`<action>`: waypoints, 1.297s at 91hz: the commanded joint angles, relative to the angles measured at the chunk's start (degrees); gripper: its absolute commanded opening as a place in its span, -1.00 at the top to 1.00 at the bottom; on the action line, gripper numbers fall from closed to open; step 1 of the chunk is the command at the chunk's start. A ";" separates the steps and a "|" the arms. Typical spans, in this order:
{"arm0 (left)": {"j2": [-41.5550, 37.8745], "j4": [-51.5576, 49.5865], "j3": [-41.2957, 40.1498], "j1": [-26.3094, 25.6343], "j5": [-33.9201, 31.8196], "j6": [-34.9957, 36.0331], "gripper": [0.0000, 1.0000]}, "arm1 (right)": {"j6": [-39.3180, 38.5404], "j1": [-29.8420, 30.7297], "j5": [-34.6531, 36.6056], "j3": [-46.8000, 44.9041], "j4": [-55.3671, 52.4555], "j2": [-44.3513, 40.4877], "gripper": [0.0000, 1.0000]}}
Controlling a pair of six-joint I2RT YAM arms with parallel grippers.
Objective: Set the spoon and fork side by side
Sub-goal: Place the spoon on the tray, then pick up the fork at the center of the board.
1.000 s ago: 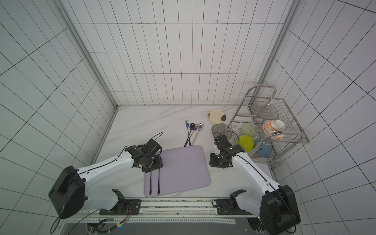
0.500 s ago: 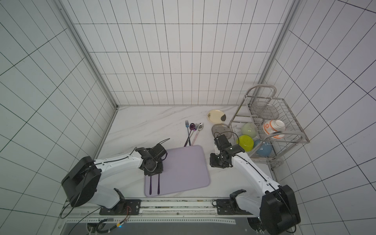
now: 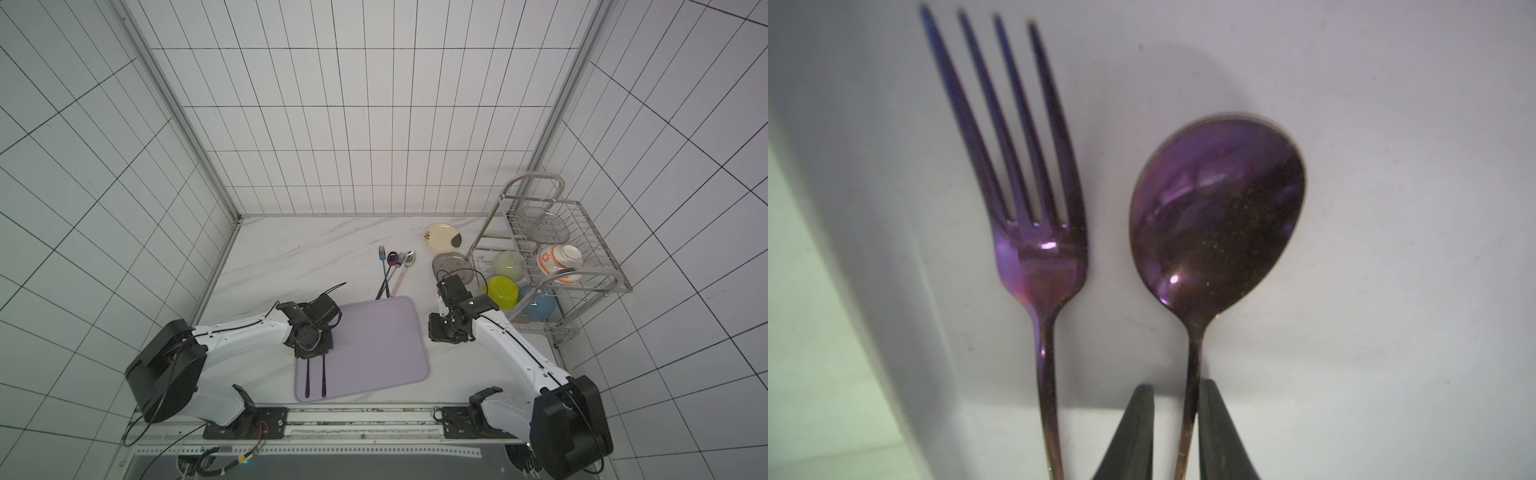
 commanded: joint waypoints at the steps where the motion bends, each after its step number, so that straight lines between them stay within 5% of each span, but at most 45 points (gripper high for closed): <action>1: 0.02 1.07 -1.40 -0.17 -0.86 -0.40 0.57 | 0.43 0.64 1.02 -0.22 -1.21 -0.06 0.33; 30: -7.83 -8.25 5.97 -0.15 -2.51 1.29 -0.02 | 1.89 0.79 1.57 2.01 -3.19 -1.68 0.28; 57: -15.26 -18.52 16.74 6.28 -6.12 13.58 -0.71 | 3.97 6.38 2.61 12.02 -2.51 5.26 0.25; 78: -16.27 -13.48 14.50 12.54 0.66 17.25 -0.85 | 3.67 10.74 5.99 28.20 -0.78 21.52 0.28; 118: -17.57 -10.51 11.51 13.10 3.91 16.12 -0.85 | -4.41 7.05 7.34 58.91 0.67 53.84 0.39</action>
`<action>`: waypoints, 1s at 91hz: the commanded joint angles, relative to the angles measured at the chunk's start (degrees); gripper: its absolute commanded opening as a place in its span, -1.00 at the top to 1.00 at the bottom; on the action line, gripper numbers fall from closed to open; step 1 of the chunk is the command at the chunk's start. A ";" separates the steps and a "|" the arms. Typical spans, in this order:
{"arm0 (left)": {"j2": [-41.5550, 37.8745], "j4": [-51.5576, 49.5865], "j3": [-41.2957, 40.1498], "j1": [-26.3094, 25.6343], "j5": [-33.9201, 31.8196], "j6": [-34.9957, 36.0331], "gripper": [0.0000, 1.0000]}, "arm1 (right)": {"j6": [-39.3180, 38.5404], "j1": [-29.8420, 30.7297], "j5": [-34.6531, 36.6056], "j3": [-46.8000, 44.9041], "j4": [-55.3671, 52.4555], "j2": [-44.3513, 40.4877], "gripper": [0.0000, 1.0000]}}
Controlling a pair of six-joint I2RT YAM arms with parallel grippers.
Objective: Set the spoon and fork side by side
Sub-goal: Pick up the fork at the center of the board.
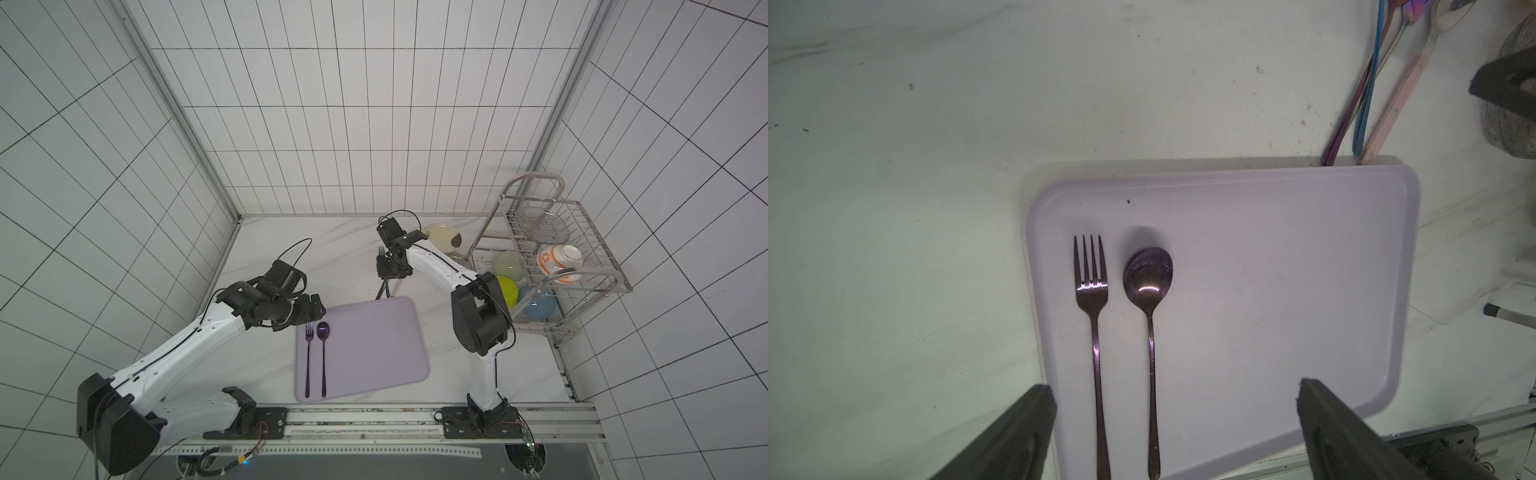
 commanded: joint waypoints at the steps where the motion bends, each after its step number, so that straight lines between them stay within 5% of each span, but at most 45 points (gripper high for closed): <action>1: -0.73 1.61 -1.05 0.36 0.50 0.18 -0.85 | -2.89 -2.06 0.09 6.04 -1.04 5.56 0.39; 36: -1.39 3.95 -3.01 0.47 0.49 -0.84 -0.85 | -6.68 -4.05 -1.53 20.54 -0.75 19.32 0.39; 91: -0.21 3.55 -3.97 0.45 -1.16 -0.94 -0.85 | -4.74 -3.95 -4.37 21.83 -0.51 25.65 0.53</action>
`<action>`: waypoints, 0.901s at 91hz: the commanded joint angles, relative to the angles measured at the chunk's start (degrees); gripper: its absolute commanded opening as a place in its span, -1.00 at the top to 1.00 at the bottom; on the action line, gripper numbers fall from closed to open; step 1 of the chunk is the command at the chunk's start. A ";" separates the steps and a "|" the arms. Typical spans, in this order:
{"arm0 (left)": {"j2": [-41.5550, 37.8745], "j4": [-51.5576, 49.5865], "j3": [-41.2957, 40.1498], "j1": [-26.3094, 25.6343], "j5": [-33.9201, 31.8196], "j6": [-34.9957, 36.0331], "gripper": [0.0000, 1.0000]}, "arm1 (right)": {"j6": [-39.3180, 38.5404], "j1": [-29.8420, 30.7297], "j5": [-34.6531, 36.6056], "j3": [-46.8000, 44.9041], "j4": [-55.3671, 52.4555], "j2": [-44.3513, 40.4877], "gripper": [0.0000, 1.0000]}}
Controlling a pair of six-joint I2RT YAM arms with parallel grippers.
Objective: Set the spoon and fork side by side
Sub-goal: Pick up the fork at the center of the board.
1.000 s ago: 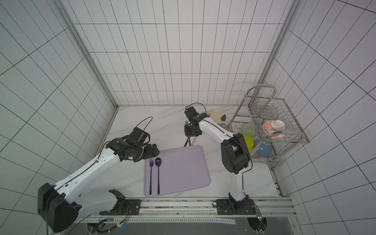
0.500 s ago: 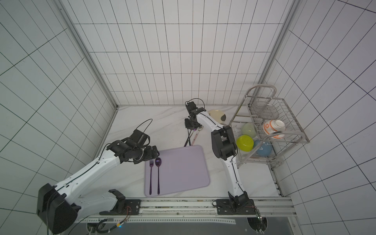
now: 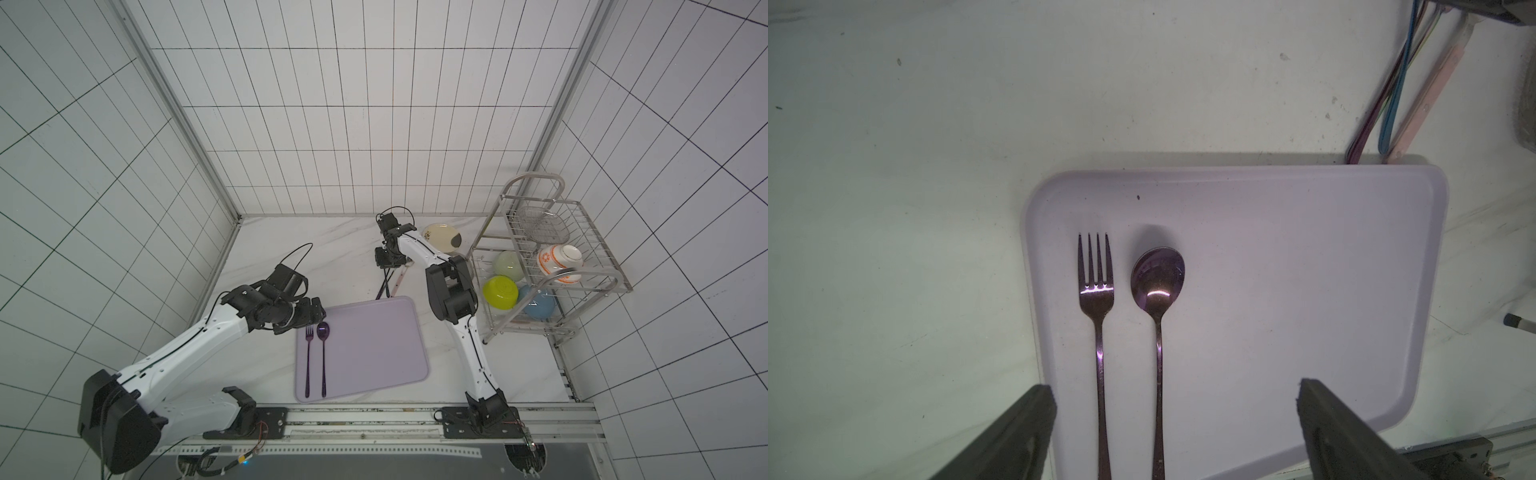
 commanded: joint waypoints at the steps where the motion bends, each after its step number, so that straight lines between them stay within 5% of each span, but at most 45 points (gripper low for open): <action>1: -0.89 0.88 -0.90 0.18 -1.03 -0.08 -0.85 | 0.70 0.27 -0.27 0.85 -0.86 2.86 0.54; 49: -1.06 0.52 0.01 0.31 -1.72 1.06 -0.85 | -4.40 -0.24 2.99 1.14 6.63 2.21 0.99; 82: -3.88 -0.98 1.45 0.29 -5.32 -0.52 -0.85 | -6.64 -1.56 2.19 11.95 14.62 -0.22 1.00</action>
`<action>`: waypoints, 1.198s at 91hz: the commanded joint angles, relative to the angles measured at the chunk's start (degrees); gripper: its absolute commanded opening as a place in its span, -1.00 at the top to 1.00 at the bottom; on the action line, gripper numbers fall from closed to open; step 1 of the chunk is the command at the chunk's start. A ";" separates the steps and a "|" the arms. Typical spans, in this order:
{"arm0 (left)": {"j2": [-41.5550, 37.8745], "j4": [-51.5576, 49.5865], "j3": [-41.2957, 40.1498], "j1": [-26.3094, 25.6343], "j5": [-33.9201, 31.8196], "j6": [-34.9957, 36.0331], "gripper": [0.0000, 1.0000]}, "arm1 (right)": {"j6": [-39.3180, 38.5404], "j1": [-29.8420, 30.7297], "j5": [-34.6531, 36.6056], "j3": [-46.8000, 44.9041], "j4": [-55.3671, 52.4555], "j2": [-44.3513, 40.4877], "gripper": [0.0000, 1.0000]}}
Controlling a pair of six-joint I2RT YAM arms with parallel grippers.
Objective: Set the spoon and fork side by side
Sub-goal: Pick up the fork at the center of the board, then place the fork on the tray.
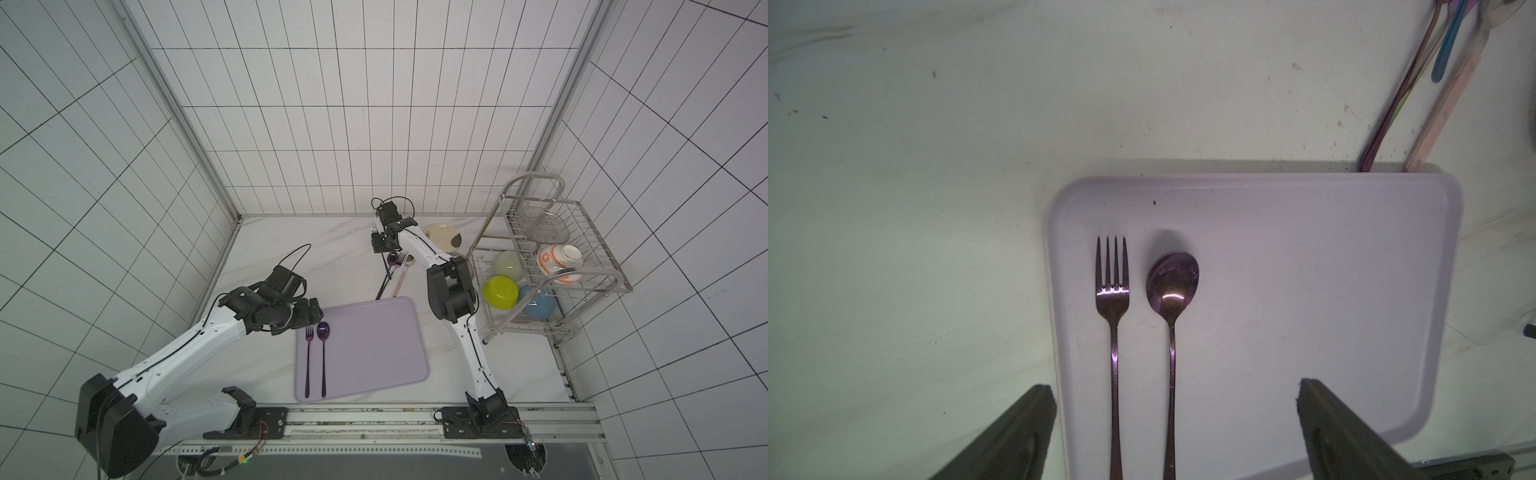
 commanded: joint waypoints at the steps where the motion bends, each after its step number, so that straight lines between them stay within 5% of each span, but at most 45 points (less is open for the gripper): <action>1: -2.17 -0.49 1.85 0.23 -2.89 -0.71 -0.85 | -1.00 -0.74 0.30 3.87 5.63 -1.53 1.00; 28: -5.83 -3.26 1.44 0.79 -9.09 -1.88 -0.88 | 2.28 0.28 -2.70 3.13 5.05 -10.84 1.00; 51: -10.64 -1.54 -2.53 3.80 -10.47 -0.80 -0.93 | 11.94 8.93 1.90 -28.18 4.18 -34.63 1.00; 71: -11.25 -2.33 -4.07 4.47 -9.50 -2.62 -0.95 | 30.98 22.92 9.68 -53.22 8.46 -49.26 1.00; 86: -13.24 -2.68 -5.28 5.12 -10.86 -2.76 -0.96 | 39.00 32.16 16.01 -59.73 11.48 -49.78 1.00; 109: -15.66 -0.29 -6.89 5.13 -9.70 -1.92 -0.95 | 46.28 37.66 20.11 -61.98 11.61 -43.93 1.00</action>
